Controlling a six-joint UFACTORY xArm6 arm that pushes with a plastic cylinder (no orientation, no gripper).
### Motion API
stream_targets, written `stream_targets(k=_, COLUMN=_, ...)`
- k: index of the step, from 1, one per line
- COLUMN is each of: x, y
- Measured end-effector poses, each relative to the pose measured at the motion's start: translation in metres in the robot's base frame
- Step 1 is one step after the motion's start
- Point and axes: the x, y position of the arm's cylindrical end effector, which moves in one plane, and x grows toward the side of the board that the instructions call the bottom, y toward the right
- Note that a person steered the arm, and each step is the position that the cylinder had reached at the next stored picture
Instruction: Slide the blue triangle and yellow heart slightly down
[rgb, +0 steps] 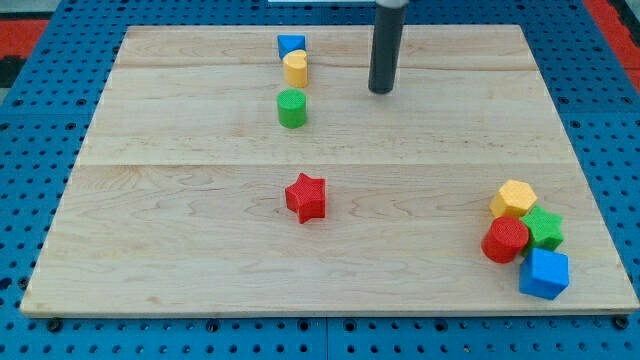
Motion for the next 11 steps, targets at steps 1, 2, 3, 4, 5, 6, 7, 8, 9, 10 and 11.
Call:
stream_targets(k=1, x=-0.068, y=-0.011)
stream_targets(k=2, x=-0.101, y=-0.029)
stream_targets(k=3, x=-0.101, y=-0.030)
stream_targets(k=4, x=-0.100, y=-0.094)
stream_targets(k=5, x=-0.099, y=-0.123)
stream_targets(k=6, x=-0.090, y=-0.122)
stream_targets(k=7, x=-0.065, y=-0.122)
stream_targets(k=8, x=-0.046, y=-0.122)
stream_targets(k=9, x=-0.024, y=-0.122)
stream_targets(k=10, x=0.015, y=-0.122)
stream_targets(k=11, x=0.063, y=-0.122)
